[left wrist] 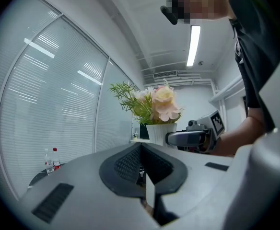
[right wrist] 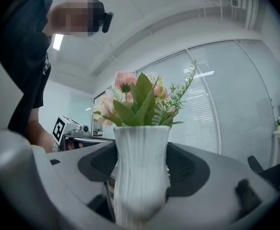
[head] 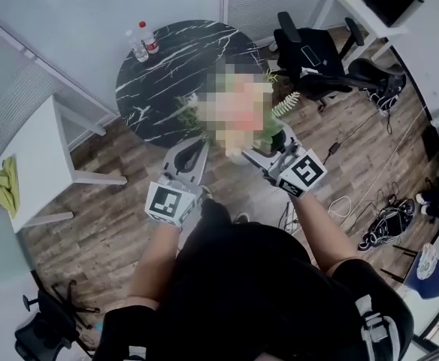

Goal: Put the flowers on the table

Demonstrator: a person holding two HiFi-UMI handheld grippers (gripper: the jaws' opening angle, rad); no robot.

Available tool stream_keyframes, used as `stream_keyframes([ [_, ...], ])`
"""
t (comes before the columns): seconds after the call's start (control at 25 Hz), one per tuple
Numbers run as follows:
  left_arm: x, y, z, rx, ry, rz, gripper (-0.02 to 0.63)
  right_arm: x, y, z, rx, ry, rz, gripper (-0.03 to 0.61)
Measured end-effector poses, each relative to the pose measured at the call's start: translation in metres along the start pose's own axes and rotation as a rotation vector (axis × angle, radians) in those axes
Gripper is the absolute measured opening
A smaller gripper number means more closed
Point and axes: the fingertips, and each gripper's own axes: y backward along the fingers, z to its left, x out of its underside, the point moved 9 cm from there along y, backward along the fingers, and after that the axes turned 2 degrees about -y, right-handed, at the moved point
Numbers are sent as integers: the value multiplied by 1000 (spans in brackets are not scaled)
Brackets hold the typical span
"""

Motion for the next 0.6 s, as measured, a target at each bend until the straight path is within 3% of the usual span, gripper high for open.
stream_keyframes([
  [0.6, 13, -19, 121, 35, 21, 12, 12, 12, -106, -35, 76, 0, 59, 328],
])
